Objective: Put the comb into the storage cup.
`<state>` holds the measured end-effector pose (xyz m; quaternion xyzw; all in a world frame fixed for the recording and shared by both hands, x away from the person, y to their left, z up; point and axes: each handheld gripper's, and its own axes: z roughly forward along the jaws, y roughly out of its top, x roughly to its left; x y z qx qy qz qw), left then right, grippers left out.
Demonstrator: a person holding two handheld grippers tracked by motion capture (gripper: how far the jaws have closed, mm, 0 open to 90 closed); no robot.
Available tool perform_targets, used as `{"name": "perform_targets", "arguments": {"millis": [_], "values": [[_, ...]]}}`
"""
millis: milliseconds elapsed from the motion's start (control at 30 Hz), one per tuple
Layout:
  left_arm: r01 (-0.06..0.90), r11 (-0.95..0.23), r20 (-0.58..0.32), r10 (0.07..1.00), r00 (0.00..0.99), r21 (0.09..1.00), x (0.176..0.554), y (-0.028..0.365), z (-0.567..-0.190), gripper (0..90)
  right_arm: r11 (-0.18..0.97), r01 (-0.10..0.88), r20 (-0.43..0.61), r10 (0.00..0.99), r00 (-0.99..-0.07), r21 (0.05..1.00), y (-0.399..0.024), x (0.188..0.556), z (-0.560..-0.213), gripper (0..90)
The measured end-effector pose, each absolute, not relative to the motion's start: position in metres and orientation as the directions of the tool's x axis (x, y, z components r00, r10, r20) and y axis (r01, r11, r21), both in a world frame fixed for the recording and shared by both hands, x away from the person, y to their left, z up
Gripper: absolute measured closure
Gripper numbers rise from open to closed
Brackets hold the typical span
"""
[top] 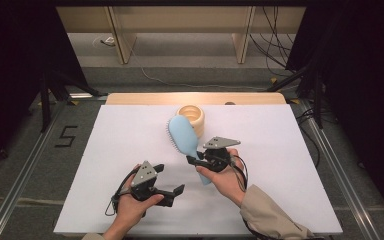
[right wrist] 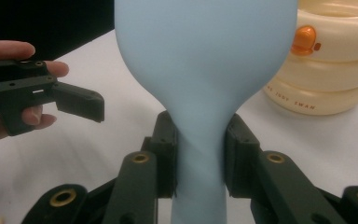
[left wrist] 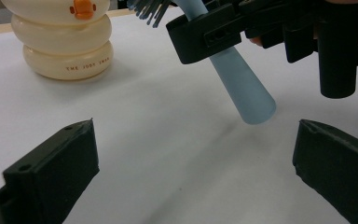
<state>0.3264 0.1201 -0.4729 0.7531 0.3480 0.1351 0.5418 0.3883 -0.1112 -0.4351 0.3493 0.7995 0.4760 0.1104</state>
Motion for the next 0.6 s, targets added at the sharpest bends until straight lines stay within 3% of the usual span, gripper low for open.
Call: {"name": "perform_targets", "arguments": {"millis": [600], "values": [[0.382, -0.185, -0.174, 0.659, 0.731, 0.906, 0.329, 0.106, -0.476, 0.0, 0.3, 0.45, 0.156, 0.661, -0.734, 0.841, -0.107, 0.386, -0.436, 70.2]]}}
